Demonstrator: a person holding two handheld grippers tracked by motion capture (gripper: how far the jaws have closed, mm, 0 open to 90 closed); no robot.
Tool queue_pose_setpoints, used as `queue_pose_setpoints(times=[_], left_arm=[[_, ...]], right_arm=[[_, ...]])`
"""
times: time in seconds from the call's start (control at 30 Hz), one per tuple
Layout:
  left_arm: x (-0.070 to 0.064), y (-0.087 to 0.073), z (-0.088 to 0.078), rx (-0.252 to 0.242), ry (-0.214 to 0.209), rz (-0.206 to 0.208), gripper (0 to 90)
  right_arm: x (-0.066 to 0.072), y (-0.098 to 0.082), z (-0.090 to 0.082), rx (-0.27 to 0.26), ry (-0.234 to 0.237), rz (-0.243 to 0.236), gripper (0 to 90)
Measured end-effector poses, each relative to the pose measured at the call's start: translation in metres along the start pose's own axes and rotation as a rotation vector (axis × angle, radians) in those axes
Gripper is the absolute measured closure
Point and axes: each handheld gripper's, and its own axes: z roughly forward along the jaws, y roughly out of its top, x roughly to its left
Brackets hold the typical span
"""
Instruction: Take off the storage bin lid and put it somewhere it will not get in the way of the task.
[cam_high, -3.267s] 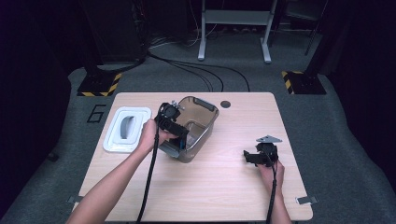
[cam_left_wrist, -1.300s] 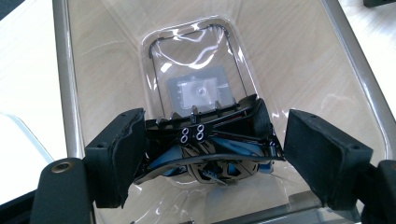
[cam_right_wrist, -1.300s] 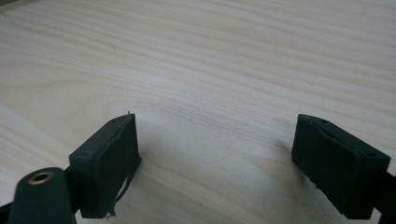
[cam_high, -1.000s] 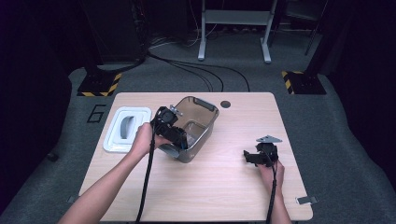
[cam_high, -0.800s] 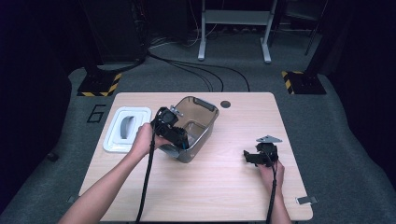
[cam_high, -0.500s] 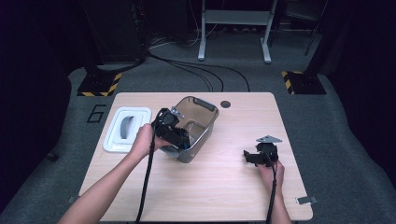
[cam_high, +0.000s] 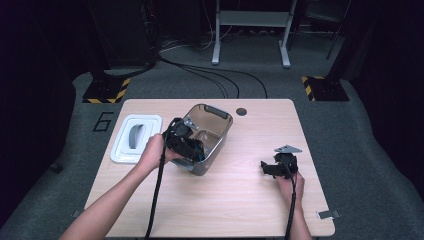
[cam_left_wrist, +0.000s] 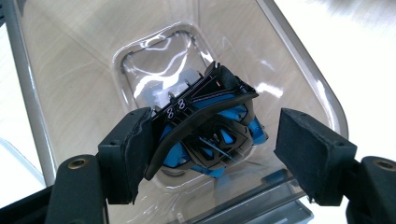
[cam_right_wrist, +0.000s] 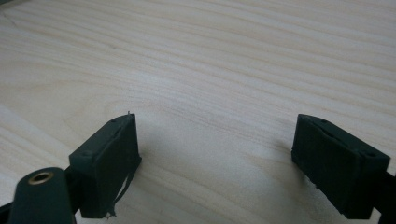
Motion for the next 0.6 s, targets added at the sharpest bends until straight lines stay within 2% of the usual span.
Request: queue_pose_setpoints(times=[0.37,0.6], left_arm=[[0.0027,-0.0038,-0.0014,0.0,-0.005,0.006,28.8],[0.0066,-0.0094,-0.0024,0.0,-0.001,-0.011,28.9]], right_arm=[[0.0,0.0,0.0,0.0,0.0,0.0,13.9],[0.0,0.0,0.0,0.0,0.0,0.001,13.9]])
